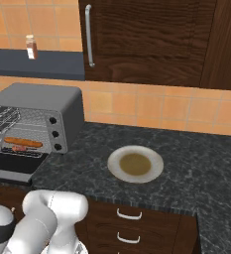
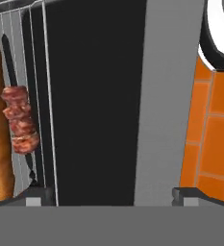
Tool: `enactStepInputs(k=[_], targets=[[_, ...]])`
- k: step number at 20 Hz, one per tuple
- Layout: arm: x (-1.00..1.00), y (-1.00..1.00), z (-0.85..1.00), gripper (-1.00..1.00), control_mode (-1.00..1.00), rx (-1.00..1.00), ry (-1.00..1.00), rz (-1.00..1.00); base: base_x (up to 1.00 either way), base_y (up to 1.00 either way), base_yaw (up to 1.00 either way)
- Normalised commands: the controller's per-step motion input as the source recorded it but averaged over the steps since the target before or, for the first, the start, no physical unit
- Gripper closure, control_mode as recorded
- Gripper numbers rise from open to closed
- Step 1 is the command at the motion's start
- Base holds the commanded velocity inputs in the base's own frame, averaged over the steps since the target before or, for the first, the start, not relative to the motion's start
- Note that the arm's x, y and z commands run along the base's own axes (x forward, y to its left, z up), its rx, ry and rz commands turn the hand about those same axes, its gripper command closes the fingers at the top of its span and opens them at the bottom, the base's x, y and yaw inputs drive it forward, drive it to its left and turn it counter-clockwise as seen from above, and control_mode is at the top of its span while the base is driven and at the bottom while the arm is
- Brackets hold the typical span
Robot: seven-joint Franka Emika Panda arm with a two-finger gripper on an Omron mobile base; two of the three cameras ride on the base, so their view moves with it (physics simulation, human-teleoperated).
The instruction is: Pick up the kebab skewer and baguette bread, and place them inside the toaster oven. Close the toaster oven door and start by setting the timer.
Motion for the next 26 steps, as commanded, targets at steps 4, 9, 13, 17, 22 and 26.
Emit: enactStepInputs(k=[4, 9, 13, 17, 22, 26], targets=[[-0.01, 0.01, 0.0, -1.0, -1.0, 0.0, 0.31, -0.01, 0.0, 0.0, 0.0], [0.03, 0.21, -0.12, -1.0, -1.0, 0.0, 0.28, -0.03, 0.0, 0.0, 0.0], [0.0, 0.29, -0.23, -1.0, -1.0, 0.0, 0.09, -0.05, 0.0, 0.0, 0.0], [0.01, 0.11, -0.23, -1.0, -1.0, -0.01, 0.03, -0.03, 0.0, 0.0, 0.0], [0.26, 0.01, -0.33, -1.0, -1.0, -0.03, 0.0, 0.0, 0.0, 0.0, 0.0], [0.32, 0.01, -0.24, -1.0, -1.0, -0.02, 0.0, 0.0, 0.0, 0.0, 0.0]])
